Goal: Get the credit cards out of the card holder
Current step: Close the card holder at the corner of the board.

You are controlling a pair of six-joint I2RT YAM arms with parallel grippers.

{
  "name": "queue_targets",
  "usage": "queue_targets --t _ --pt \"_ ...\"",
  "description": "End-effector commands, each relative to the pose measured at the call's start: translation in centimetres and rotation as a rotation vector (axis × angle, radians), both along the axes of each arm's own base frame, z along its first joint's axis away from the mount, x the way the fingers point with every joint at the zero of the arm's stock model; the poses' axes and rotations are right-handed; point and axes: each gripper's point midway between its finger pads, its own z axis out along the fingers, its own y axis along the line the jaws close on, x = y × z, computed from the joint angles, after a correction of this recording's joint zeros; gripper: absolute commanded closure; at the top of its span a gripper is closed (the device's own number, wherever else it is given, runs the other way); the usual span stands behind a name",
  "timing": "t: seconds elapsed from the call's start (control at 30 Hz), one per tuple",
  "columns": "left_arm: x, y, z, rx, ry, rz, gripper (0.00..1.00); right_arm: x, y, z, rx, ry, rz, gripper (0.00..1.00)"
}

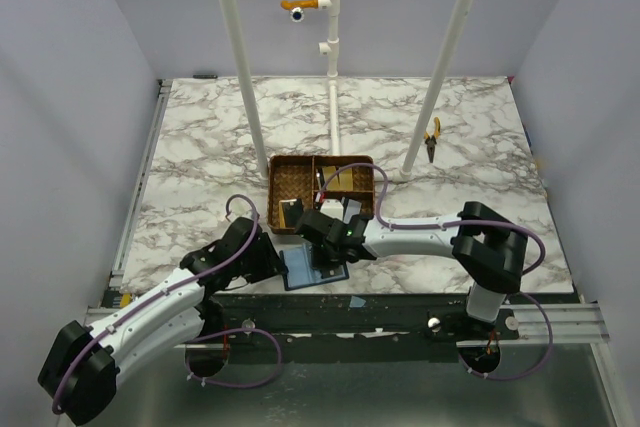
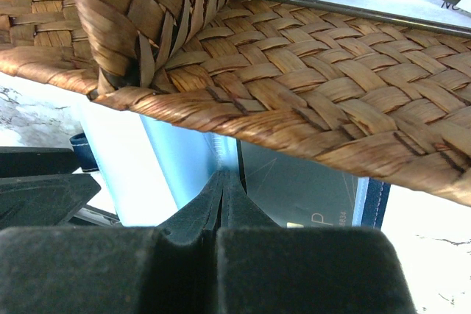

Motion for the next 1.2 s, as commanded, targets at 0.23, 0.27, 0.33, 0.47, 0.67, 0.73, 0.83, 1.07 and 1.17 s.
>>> queue_targets --t 0.23,0.27,0.33,0.47,0.67,0.73,0.83,1.07,1.17 --pt "0.5 -0.2 -0.8 0.006 -0.018 -0.004 0.61 -0.4 2.6 4.1 0.153 -0.019 0.050 0.99" --pt "0.4 -0.2 -0.9 0.006 -0.016 -0.002 0.62 -0.4 2.7 4.2 0.155 -0.020 0.051 0.99" --pt "0.5 -0.1 -1.0 0.010 -0.013 0.004 0.64 -0.3 2.7 4.5 0.165 -0.023 0.049 0.99" --pt "0.4 0.1 -1.4 0.020 -0.007 0.008 0.68 -0.3 2.9 4.9 0.177 -0.025 0.053 0.99" --pt "0.3 0.1 -1.8 0.022 0.006 0.015 0.73 -0.2 2.7 5.2 0.173 -0.031 0.045 0.99" --pt "0.3 0.2 -1.8 0.027 0.007 0.019 0.76 -0.1 2.5 5.3 0.165 -0.038 0.040 0.99" --pt "0.4 0.3 -1.9 0.031 0.006 0.025 0.80 0.1 1.6 5.3 0.136 -0.051 0.012 0.99" --pt "0.6 0.2 -1.6 0.025 -0.003 0.029 0.95 0.1 -0.2 4.5 0.087 -0.059 -0.020 0.99" --pt "0.6 0.2 -1.1 0.015 -0.014 0.032 1.00 0.0 -0.8 3.9 0.069 -0.057 -0.028 0.99"
